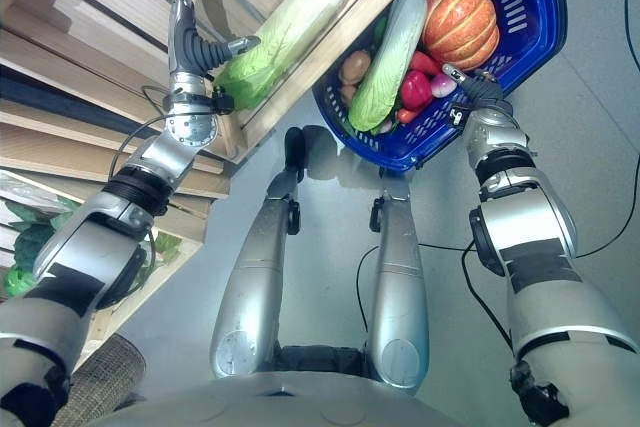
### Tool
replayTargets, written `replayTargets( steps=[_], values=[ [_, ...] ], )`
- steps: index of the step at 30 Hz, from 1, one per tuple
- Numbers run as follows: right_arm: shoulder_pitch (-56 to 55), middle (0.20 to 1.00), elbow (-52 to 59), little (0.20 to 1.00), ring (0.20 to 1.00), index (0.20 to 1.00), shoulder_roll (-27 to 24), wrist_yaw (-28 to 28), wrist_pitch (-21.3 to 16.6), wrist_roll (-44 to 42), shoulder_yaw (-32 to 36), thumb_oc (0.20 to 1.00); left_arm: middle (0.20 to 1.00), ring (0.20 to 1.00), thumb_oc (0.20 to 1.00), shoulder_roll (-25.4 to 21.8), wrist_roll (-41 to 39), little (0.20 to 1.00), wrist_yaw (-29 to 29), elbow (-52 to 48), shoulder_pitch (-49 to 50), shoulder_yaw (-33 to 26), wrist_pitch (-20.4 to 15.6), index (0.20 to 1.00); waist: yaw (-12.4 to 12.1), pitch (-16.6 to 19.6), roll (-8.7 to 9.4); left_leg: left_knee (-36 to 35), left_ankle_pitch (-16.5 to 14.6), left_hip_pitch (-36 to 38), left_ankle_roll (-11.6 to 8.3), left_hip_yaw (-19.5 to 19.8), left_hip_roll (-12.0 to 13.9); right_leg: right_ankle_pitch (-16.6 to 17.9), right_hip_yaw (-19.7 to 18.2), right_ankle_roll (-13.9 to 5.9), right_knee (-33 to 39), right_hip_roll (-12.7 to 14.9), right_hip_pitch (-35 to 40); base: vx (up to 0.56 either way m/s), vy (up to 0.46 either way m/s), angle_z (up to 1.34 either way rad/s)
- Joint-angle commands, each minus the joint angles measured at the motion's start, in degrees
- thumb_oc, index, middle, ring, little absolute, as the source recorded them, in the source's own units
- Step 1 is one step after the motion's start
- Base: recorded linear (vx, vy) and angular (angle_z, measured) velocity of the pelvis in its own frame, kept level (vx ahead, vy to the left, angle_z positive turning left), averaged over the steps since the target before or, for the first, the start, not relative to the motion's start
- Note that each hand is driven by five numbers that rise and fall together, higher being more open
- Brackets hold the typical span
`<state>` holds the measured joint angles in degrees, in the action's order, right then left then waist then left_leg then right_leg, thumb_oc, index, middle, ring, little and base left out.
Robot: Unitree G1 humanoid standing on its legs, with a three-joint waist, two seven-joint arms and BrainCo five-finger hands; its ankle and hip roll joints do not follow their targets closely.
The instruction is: Pick up fruits and vegetables into the basket
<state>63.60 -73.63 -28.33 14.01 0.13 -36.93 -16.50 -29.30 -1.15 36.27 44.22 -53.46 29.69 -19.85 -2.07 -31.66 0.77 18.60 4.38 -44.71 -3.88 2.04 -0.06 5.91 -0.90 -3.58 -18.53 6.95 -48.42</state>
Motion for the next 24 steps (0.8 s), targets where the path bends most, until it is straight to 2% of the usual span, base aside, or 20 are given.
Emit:
replayTargets(
  steps=[1, 4, 9, 14, 24],
  values=[
    [0.6, 1.0, 3.7, 1.0, 1.0, 1.0, -4.1, 5.0, -8.2, 2.1, -1.4, 1.0, 1.0, 1.0, 1.0, 0.3, -1.1, 1.0, -1.4, 0.7, -1.7, -0.9, 1.4, 1.0, 1.6, 1.9, -4.94, 0.4, -2.1, 0.2, 0.88, -0.2, -1.4, -3.8, 3.5, -0.86, -4.3, -2.4, 2.1, -0.01, 0.036, 0.0],
    [0.3, 1.0, 6.2, 1.0, 1.0, 1.0, -4.1, 7.2, -10.6, 3.2, -1.5, 1.0, 1.0, 1.0, 1.0, -0.2, -1.0, 1.0, -2.3, 2.3, -2.8, -0.5, 2.6, 1.0, 2.4, 1.9, -4.52, 0.3, -2.1, 0.5, 0.84, -0.6, -1.1, -3.9, 3.1, -0.91, -4.3, -2.7, 2.3, 0.0, 0.037, -0.01],
    [-2.1, 1.0, 13.4, 1.0, 1.0, 1.0, -3.9, 15.5, -15.9, 5.7, -0.3, 1.0, 1.0, 1.0, 1.0, -0.9, -0.8, 1.0, -4.6, 5.7, -4.5, 0.3, 4.7, 1.0, 4.2, 1.9, -3.64, -0.2, -2.4, 1.2, 0.76, -1.7, -0.6, -3.8, 2.3, -0.94, -3.8, -3.2, 2.7, -0.01, 0.032, -0.04],
    [-4.3, 1.0, 17.2, 1.0, 1.0, 1.0, -4.0, 21.0, -18.7, 7.5, 0.1, 1.0, 1.0, 1.0, 1.0, -0.9, -0.6, 1.0, -6.6, 8.7, -5.6, 1.4, 7.8, 1.0, 5.6, 1.9, -3.31, -0.8, -2.6, 1.5, 0.67, -2.6, -0.3, -3.7, 1.7, -1.06, -2.8, -3.4, 2.9, 0.0, 0.032, -0.09],
    [-7.1, 1.0, 18.2, 1.0, 1.0, 1.0, -4.6, 29.2, -23.8, 9.2, 1.7, 1.0, 1.0, 1.0, 1.0, -1.2, -4.4, 1.0, -12.9, 15.6, -8.0, 4.0, 11.1, 1.0, 7.9, 1.9, -3.65, -1.5, -2.9, 1.3, 0.56, -3.9, 0.2, -3.8, 0.7, -1.23, -1.6, -3.3, 2.4, 0.01, 0.047, -0.09]
  ],
)
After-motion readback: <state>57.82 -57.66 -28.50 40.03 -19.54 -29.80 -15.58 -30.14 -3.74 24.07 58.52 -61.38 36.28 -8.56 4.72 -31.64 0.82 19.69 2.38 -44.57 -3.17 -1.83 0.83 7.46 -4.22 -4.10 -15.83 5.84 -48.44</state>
